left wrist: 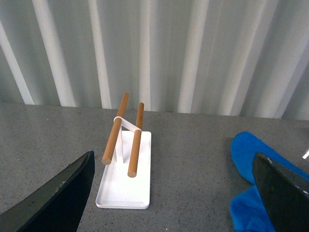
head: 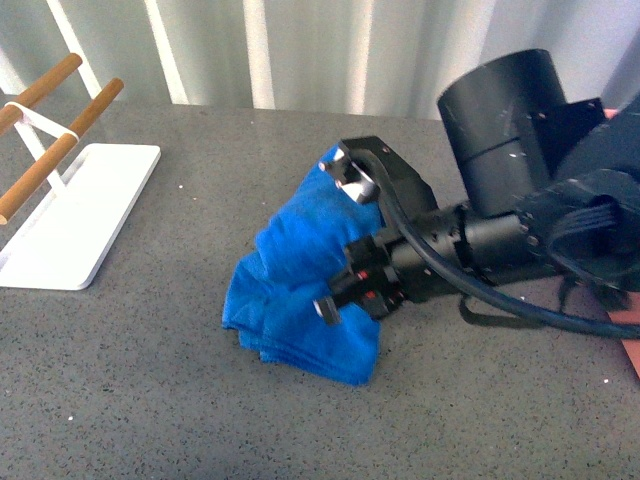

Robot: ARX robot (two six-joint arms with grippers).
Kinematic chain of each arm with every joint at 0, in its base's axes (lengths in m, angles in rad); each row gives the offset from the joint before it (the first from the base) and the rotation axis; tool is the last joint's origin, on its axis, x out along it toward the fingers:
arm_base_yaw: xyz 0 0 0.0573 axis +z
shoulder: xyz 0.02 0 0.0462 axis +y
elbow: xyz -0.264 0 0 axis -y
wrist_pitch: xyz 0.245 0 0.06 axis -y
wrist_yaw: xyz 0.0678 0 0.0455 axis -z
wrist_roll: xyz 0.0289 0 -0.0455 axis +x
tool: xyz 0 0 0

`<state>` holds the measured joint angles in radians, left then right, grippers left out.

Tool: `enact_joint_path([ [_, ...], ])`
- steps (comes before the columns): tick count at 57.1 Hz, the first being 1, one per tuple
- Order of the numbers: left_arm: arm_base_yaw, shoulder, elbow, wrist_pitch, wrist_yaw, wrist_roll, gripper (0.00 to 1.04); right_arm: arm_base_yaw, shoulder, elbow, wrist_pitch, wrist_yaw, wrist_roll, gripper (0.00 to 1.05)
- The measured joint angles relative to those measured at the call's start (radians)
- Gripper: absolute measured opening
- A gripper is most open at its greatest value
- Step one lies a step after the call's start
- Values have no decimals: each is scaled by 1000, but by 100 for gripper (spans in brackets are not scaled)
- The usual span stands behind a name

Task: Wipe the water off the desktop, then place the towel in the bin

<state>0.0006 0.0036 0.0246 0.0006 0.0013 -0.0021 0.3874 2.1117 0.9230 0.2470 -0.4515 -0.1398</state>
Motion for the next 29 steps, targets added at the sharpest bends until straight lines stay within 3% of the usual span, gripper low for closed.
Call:
enact_joint_path([
  [16,0,0,0,0,0,0,98,-151,-164,-124,-224,-5,-312,3],
  [29,0,0,0,0,0,0,98,-267,-229,-113,-307,29,-489,3],
])
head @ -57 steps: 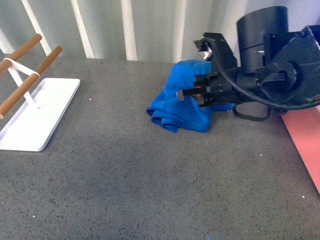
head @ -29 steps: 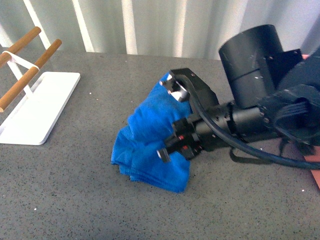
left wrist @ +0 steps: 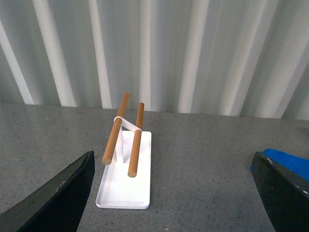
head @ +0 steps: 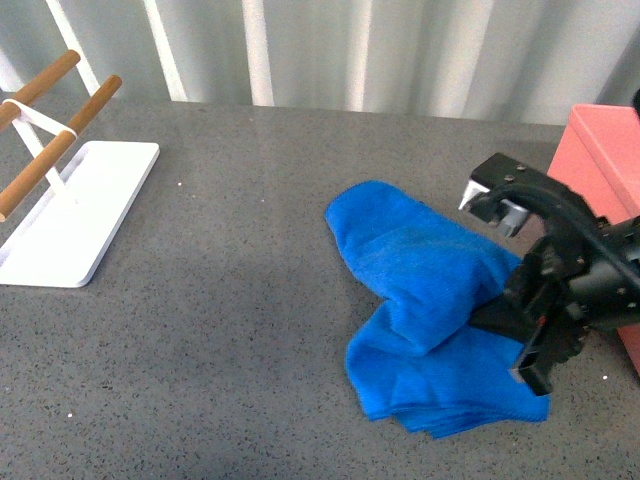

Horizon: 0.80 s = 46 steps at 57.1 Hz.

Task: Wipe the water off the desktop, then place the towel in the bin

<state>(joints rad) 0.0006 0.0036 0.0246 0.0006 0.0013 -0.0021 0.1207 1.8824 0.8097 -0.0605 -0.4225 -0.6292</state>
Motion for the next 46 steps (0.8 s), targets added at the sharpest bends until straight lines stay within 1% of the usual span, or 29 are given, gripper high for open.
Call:
enact_joint_path([
  [7,0,0,0,0,0,0,98,-55,-10,30,-24,22,-56,3],
  [12,0,0,0,0,0,0,98,-76,-14,54,-21,37,-67,3],
  [25,0,0,0,0,0,0,98,-92,-15,145,-7,105,-64,3],
  [38,0,0,0,0,0,0,98,-93,-31,268,7,161,1,3],
  [46,0,0,0,0,0,0,98,-122,-117,342,-27,150,84,3],
])
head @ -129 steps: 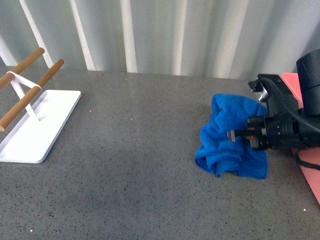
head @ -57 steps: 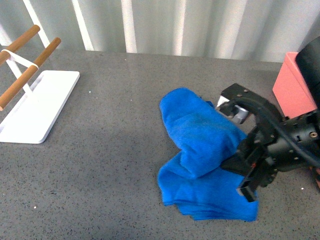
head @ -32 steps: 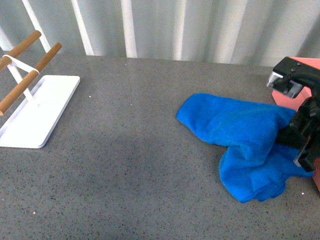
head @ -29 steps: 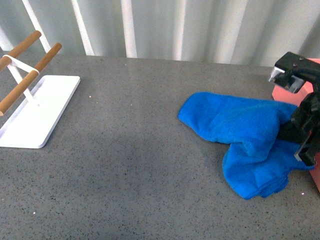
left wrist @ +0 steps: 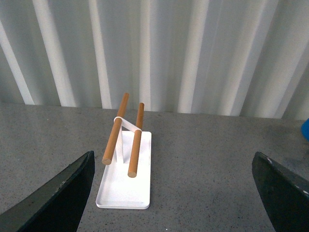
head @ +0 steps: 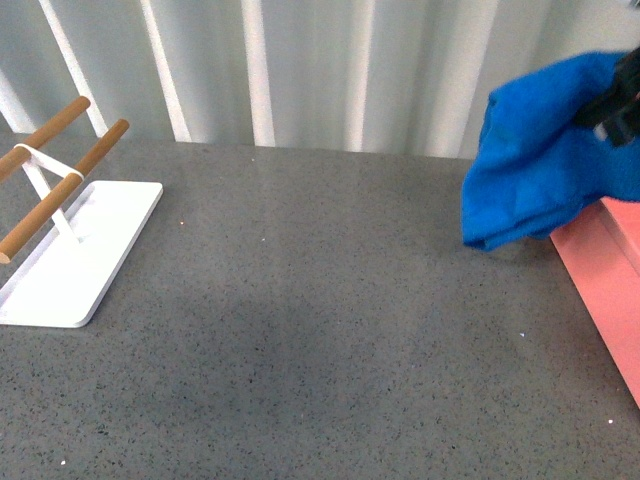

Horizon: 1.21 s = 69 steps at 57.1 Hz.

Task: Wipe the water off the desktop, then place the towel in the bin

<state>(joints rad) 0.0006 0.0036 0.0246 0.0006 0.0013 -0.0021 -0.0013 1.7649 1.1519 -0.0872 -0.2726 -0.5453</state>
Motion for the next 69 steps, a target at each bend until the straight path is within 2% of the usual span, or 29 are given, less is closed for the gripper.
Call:
enact_joint_path([
  [11,0,0,0,0,0,0,98,-105,-151,82,-68,-58,61,3],
  [23,0,0,0,0,0,0,98,-302,-234,124,-144,-119,125,3],
  [31,0,0,0,0,0,0,98,-382,-233,99,-174,-151,137,3],
  [45,0,0,0,0,0,0,98,-399,-165,-3,-173,-125,163,3],
  [58,0,0,0,0,0,0,98,-399,-9,-20,-146,29,262,3],
  [69,0,0,0,0,0,0,98,-399,75,0,-196,134,320,3],
])
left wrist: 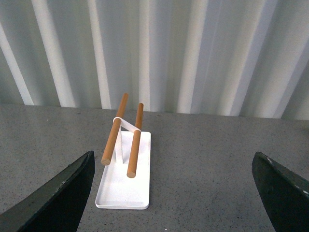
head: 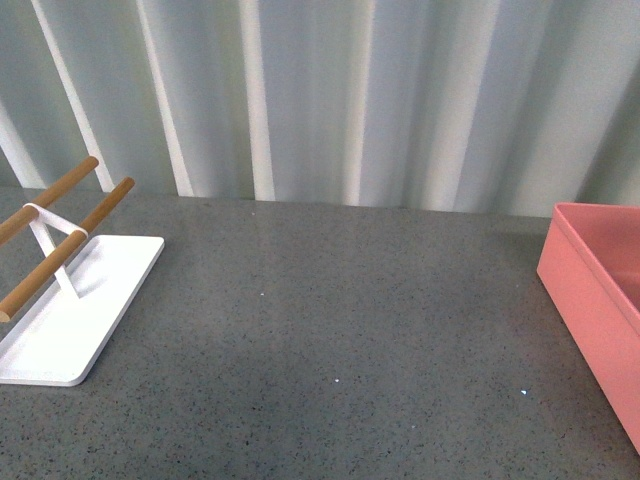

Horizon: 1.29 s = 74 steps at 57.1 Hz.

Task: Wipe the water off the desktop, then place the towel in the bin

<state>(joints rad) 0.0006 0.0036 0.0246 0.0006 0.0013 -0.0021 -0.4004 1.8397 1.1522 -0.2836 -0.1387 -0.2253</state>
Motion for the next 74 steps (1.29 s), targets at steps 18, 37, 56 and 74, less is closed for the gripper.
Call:
enact_joint_path([
  [18,0,0,0,0,0,0,98,-6,27,-46,-36,31,-4,3],
  [37,0,0,0,0,0,0,98,-9,40,-90,-25,13,-6,23],
  [56,0,0,0,0,0,0,98,4,-13,-8,-72,-20,24,78],
  [74,0,0,0,0,0,0,98,-8,-15,-22,-79,-43,23,98],
])
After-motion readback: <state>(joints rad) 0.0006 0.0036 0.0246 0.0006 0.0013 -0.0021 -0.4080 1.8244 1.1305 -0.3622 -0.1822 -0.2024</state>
